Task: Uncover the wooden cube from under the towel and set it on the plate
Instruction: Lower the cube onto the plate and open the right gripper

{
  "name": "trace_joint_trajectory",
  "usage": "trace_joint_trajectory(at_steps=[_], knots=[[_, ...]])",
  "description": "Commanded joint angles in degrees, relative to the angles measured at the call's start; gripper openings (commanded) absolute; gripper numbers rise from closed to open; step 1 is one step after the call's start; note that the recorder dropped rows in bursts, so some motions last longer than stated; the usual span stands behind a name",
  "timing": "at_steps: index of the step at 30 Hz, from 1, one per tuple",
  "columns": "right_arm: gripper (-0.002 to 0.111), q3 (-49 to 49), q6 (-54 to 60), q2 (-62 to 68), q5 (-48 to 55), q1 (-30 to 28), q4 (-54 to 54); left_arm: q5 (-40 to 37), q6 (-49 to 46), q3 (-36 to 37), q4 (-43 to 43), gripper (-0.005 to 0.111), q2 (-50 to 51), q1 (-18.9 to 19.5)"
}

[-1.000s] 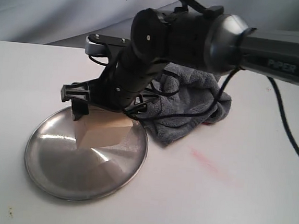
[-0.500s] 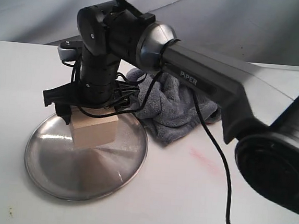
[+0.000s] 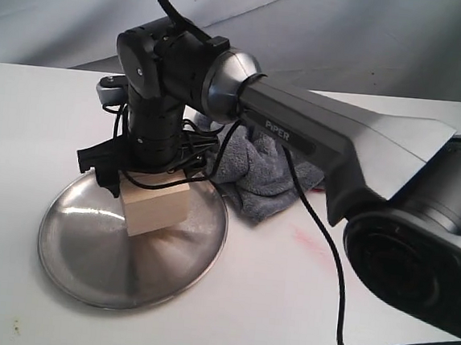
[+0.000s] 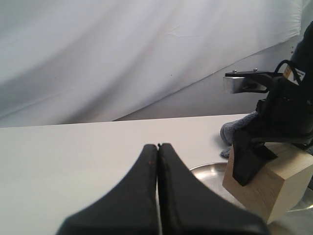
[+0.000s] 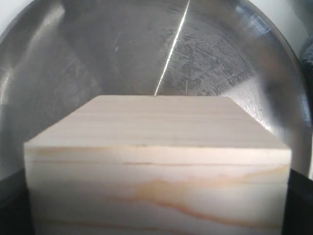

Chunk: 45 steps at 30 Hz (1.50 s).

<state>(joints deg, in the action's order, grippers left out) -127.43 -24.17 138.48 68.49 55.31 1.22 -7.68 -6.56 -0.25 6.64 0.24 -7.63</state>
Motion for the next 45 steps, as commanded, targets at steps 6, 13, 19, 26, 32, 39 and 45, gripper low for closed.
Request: trace_joint_trajectory(at_steps=[6,13,19,26,32,39,45], knots=[[0.000,-0.6,-0.9,0.6,-0.3,-1.1,1.1,0.2,0.1,0.3,0.1,0.000,-0.2,-0.3],[0.000,-0.6,-1.1,1.0,-0.3,-1.3,1.0,0.2,0.1,0.3,0.1,0.000,-0.2,-0.3],[0.000,-0.6,-1.1,1.0,-0.4,-1.3,1.0,0.2,0.1,0.3,0.1,0.000,-0.2,-0.3],[0.005,-0.6,-0.8,1.0,-0.4,-1.3,-0.8,0.2,0.1,0.3,0.1,0.000,-0.2,-0.3],[0.066,-0.6,0.7,1.0,-0.4,-1.4,-4.3,0.2,0.1,0.3,0.1,0.000,-0.2,-0.3],[0.105,-0.6,-0.3,1.0,0.0,-1.4,-4.3,0.2,0.1,0.3,0.1,0.000,-0.2,-0.3],[0.105,-0.6,-0.3,1.0,0.0,-1.4,-4.3,0.2,0.1,0.3,0.1,0.000,-0.2,-0.3]])
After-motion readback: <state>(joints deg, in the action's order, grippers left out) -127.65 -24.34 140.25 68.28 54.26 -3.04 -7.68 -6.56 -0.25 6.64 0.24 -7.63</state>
